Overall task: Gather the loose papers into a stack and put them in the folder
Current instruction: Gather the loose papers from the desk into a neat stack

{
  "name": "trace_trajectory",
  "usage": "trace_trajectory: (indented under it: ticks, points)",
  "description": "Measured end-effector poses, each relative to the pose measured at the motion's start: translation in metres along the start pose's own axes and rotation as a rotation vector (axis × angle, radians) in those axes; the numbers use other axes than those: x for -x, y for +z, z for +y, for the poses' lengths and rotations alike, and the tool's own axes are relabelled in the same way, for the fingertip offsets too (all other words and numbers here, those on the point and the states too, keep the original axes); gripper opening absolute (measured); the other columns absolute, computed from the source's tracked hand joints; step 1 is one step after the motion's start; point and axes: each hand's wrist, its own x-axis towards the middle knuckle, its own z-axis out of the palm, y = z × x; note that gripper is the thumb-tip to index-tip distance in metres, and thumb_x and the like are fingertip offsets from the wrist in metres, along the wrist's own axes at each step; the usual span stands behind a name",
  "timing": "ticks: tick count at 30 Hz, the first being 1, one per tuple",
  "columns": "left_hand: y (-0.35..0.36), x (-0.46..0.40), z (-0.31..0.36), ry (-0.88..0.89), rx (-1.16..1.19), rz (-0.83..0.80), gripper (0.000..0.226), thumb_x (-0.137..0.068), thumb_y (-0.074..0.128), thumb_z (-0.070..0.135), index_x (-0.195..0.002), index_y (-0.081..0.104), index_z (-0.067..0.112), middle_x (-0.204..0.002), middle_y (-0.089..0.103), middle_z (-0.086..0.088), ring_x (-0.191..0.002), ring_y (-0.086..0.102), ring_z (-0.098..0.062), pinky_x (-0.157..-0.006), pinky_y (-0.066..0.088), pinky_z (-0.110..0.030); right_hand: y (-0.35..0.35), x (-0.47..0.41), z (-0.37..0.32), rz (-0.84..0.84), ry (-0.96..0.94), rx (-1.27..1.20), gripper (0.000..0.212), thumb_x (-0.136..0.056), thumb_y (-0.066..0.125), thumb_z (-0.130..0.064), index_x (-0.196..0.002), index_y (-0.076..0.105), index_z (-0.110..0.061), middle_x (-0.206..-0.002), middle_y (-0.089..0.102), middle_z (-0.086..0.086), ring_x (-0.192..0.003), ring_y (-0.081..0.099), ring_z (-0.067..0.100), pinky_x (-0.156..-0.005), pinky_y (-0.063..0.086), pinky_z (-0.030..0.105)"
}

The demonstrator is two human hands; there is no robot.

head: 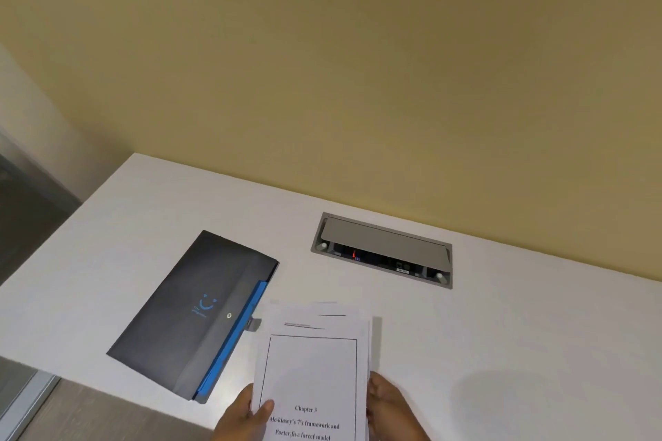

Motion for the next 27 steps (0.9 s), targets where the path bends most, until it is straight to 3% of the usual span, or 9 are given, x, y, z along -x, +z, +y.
trace_trajectory:
  ticks: [3, 5, 8, 10, 14, 16, 19, 22, 27]
  points:
    - [0.008, -0.008, 0.005, -0.042, -0.078, -0.036, 0.041, -0.097, 0.060, 0.038, -0.134, 0.046, 0.028, -0.117, 0.066, 0.013, -0.106, 0.060, -0.012, -0.109, 0.043, -0.035, 0.003, 0.009, 0.002, -0.074, 0.026, -0.066, 0.046, -0.089, 0.070, -0.001, -0.133, 0.073, -0.014, -0.133, 0.073, 0.019, -0.122, 0.070, 0.039, -0.117, 0.045, 0.055]
    - [0.012, -0.012, 0.007, -0.057, -0.140, -0.025, 0.049, -0.094, 0.060, 0.040, -0.139, 0.048, 0.023, -0.133, 0.063, 0.002, -0.118, 0.057, -0.019, -0.114, 0.038, -0.037, -0.001, 0.014, 0.002, -0.034, 0.019, -0.085, 0.051, -0.082, 0.076, -0.005, -0.133, 0.072, -0.010, -0.135, 0.071, 0.022, -0.127, 0.067, 0.045, -0.120, 0.039, 0.063]
    - [0.021, -0.011, 0.017, -0.057, -0.133, 0.037, 0.068, -0.081, 0.060, 0.050, -0.139, 0.050, 0.016, -0.136, 0.060, -0.005, -0.131, 0.053, -0.027, -0.110, 0.035, -0.034, 0.000, 0.017, -0.003, 0.096, 0.029, -0.168, 0.040, -0.102, 0.067, -0.024, -0.131, 0.071, 0.004, -0.115, 0.077, 0.029, -0.115, 0.071, 0.049, -0.107, 0.050, 0.063]
    - [0.028, -0.009, 0.029, -0.091, -0.144, 0.095, 0.062, -0.088, 0.057, 0.049, -0.137, 0.050, 0.012, -0.138, 0.058, -0.008, -0.133, 0.050, -0.029, -0.105, 0.035, -0.033, -0.002, 0.021, -0.007, 0.153, 0.020, -0.130, 0.054, -0.112, 0.045, -0.039, -0.128, 0.069, 0.007, -0.087, 0.081, 0.024, -0.093, 0.074, 0.038, -0.084, 0.058, 0.046]
    - [0.040, -0.008, 0.054, -0.080, -0.219, 0.255, 0.049, -0.098, 0.046, 0.046, -0.139, 0.043, 0.019, -0.126, 0.055, 0.001, -0.131, 0.050, -0.026, -0.111, 0.030, -0.041, 0.004, 0.037, -0.028, 0.273, -0.115, 0.125, 0.014, -0.101, 0.070, -0.025, -0.115, 0.074, -0.024, -0.100, 0.084, -0.008, -0.097, 0.078, 0.008, -0.089, 0.057, 0.023]
    - [0.048, -0.009, 0.070, 0.066, -0.169, 0.283, 0.038, -0.101, 0.052, 0.033, -0.135, 0.044, 0.019, -0.117, 0.054, 0.007, -0.128, 0.053, -0.027, -0.107, 0.037, -0.042, 0.006, 0.043, -0.041, 0.386, -0.239, 0.236, 0.024, -0.097, 0.069, -0.015, -0.106, 0.068, -0.037, -0.097, 0.079, -0.021, -0.092, 0.071, -0.013, -0.074, 0.050, 0.003]
    - [0.055, -0.005, 0.094, 0.267, -0.019, 0.270, 0.019, -0.099, 0.058, 0.025, -0.111, 0.049, 0.036, -0.107, 0.061, 0.023, -0.111, 0.065, -0.018, -0.086, 0.053, -0.025, 0.016, 0.050, -0.064, 0.443, -0.368, 0.187, 0.028, -0.099, 0.063, -0.012, -0.107, 0.065, -0.039, -0.100, 0.074, -0.031, -0.091, 0.066, -0.019, -0.070, 0.051, 0.009]
    - [0.055, -0.002, 0.113, 0.381, 0.072, 0.299, 0.017, -0.098, 0.059, 0.031, -0.102, 0.048, 0.044, -0.104, 0.068, 0.019, -0.095, 0.070, -0.014, -0.066, 0.060, -0.019, 0.020, 0.058, -0.083, 0.478, -0.474, 0.125, 0.029, -0.103, 0.062, -0.016, -0.109, 0.063, -0.045, -0.107, 0.071, -0.034, -0.097, 0.067, -0.013, -0.080, 0.053, 0.018]
    - [0.048, 0.004, 0.126, 0.534, 0.111, 0.319, 0.022, -0.097, 0.057, 0.036, -0.103, 0.050, 0.056, -0.109, 0.067, 0.027, -0.099, 0.066, 0.000, -0.060, 0.060, -0.021, 0.016, 0.068, -0.095, 0.477, -0.600, 0.072, 0.039, -0.103, 0.066, -0.021, -0.108, 0.064, -0.059, -0.112, 0.077, -0.022, -0.100, 0.074, -0.001, -0.080, 0.063, 0.022]
